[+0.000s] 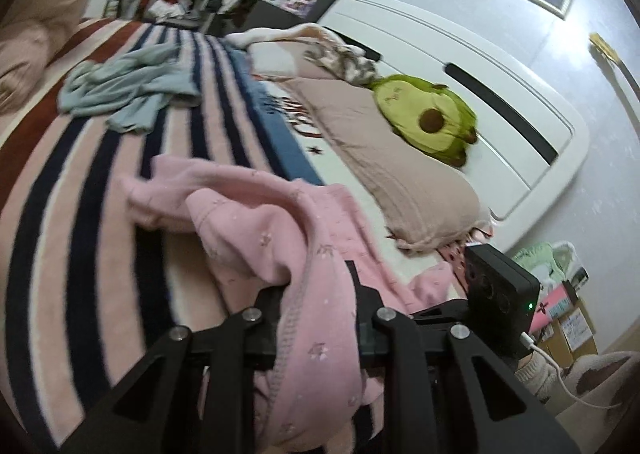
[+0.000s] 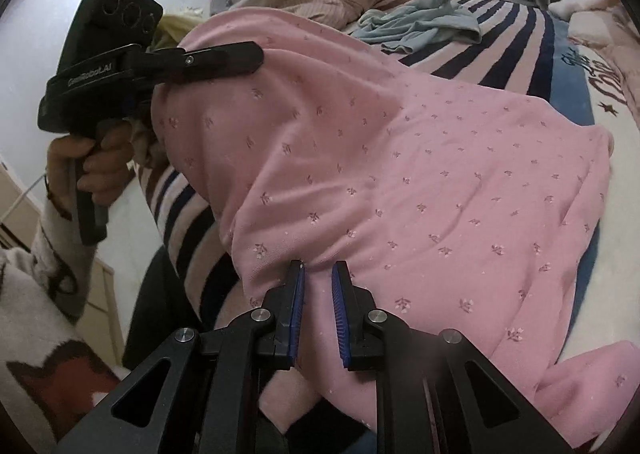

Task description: Fold small clothes

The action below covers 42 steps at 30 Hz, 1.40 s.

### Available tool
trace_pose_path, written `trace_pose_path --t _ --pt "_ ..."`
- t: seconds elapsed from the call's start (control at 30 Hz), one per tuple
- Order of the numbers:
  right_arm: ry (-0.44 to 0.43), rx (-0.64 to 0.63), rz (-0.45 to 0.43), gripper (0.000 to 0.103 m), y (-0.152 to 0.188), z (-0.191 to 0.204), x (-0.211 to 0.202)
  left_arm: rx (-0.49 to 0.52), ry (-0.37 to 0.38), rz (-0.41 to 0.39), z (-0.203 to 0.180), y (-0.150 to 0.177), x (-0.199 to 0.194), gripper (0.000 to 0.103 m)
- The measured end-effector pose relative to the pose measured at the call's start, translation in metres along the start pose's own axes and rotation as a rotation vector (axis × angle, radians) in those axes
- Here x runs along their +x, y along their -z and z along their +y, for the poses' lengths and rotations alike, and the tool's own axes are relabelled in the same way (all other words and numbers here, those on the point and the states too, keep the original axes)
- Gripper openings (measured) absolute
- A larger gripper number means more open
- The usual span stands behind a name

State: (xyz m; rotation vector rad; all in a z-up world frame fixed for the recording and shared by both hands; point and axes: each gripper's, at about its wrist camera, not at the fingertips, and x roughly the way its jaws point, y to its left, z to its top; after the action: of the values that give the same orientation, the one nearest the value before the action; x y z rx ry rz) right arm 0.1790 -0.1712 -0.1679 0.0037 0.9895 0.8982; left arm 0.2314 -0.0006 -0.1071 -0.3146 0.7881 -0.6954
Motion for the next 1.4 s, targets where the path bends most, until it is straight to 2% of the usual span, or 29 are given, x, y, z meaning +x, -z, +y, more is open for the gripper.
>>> trace_pose_path --t 0.07,0.23,0.33,0.4,0.5,0.6,0.7,0.77,0.9,1.0,1.07,1.17,1.23,1.4 --pt "0.006 0.021 -0.042 0.010 0.001 -0.005 -0.014 0.030 0.008 0.012 -0.012 -0.003 0.008 0.018" --pt "0.150 0.090 -0.188 0.014 0.010 -0.032 -0.072 0.104 0.042 0.079 -0.049 -0.004 0.045 0.017" --pt "0.213 0.133 -0.262 0.014 0.022 -0.047 -0.109 0.134 0.087 0.144 -0.073 0.004 0.076 0.015" --pt "0.247 0.150 -0.291 0.014 0.028 -0.053 -0.126 0.153 0.112 0.198 -0.087 0.011 0.100 0.015" --pt "0.278 0.180 -0.321 0.014 0.039 -0.061 -0.141 0.196 0.080 0.272 -0.102 0.025 0.133 0.015" --pt "0.282 0.196 -0.319 0.014 0.047 -0.066 -0.143 0.184 0.068 0.296 -0.104 0.032 0.148 0.018" --pt "0.277 0.192 -0.298 0.021 0.049 -0.067 -0.141 0.156 0.082 0.292 -0.100 0.030 0.143 0.023" --pt "0.277 0.183 -0.287 0.021 0.048 -0.068 -0.139 0.145 0.097 0.286 -0.100 0.027 0.137 0.029" --pt "0.280 0.162 -0.302 0.021 0.042 -0.064 -0.145 0.140 0.141 0.231 -0.104 0.020 0.102 0.054" --pt "0.287 0.129 -0.317 0.021 0.029 -0.057 -0.149 0.140 0.146 0.165 -0.100 0.014 0.064 0.056" --pt "0.283 0.101 -0.319 0.021 0.019 -0.050 -0.148 0.136 0.103 0.117 -0.092 0.011 0.041 0.056" --pt "0.253 0.039 -0.309 0.021 0.003 -0.031 -0.139 0.133 -0.022 0.046 -0.070 0.011 0.007 0.056" --pt "0.194 -0.007 -0.285 0.021 -0.009 -0.015 -0.126 0.116 -0.074 0.021 -0.055 0.013 -0.009 0.056" --pt "0.088 -0.089 -0.172 0.021 -0.023 0.018 -0.082 0.067 -0.138 -0.019 -0.025 0.024 -0.032 0.056"
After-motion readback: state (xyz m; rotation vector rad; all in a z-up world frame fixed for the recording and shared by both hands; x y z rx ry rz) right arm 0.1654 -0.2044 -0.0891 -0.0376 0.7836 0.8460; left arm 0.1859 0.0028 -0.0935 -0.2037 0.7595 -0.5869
